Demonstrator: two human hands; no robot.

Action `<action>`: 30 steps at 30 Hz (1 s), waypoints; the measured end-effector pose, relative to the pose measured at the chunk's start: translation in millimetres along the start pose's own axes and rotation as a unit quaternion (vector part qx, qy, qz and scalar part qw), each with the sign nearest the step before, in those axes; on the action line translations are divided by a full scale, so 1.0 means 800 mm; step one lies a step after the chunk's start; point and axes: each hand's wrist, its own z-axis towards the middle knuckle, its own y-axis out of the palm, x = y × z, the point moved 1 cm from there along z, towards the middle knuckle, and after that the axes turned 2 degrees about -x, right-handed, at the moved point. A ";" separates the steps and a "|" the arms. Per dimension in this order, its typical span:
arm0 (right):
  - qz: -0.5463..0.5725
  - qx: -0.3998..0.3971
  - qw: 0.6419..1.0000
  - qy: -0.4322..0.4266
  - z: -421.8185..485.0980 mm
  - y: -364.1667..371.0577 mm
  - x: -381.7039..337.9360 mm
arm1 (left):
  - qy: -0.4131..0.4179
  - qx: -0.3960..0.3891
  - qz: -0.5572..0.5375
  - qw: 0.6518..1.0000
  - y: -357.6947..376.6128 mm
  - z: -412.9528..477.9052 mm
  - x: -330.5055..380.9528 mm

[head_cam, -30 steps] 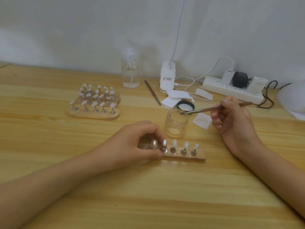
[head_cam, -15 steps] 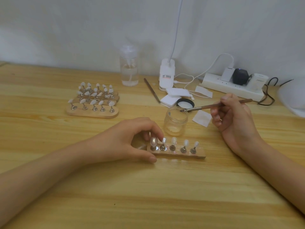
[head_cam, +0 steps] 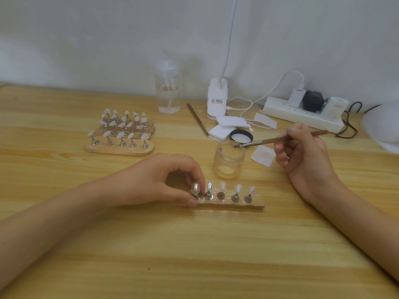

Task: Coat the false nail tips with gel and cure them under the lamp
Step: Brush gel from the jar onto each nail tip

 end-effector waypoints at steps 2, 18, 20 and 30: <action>0.000 -0.002 1.000 0.000 0.000 0.000 0.000 | 0.004 -0.003 -0.011 1.000 -0.001 0.001 -0.001; -0.026 -0.110 0.990 -0.078 -0.020 0.023 -0.006 | 0.107 0.177 -0.031 0.978 -0.002 -0.004 -0.003; -0.032 -0.134 0.987 -0.082 -0.026 0.030 -0.003 | 0.100 0.215 -0.037 0.971 0.002 -0.002 -0.004; -0.047 -0.162 0.983 -0.069 -0.034 0.041 -0.001 | 0.107 0.233 -0.002 0.966 0.007 0.001 -0.002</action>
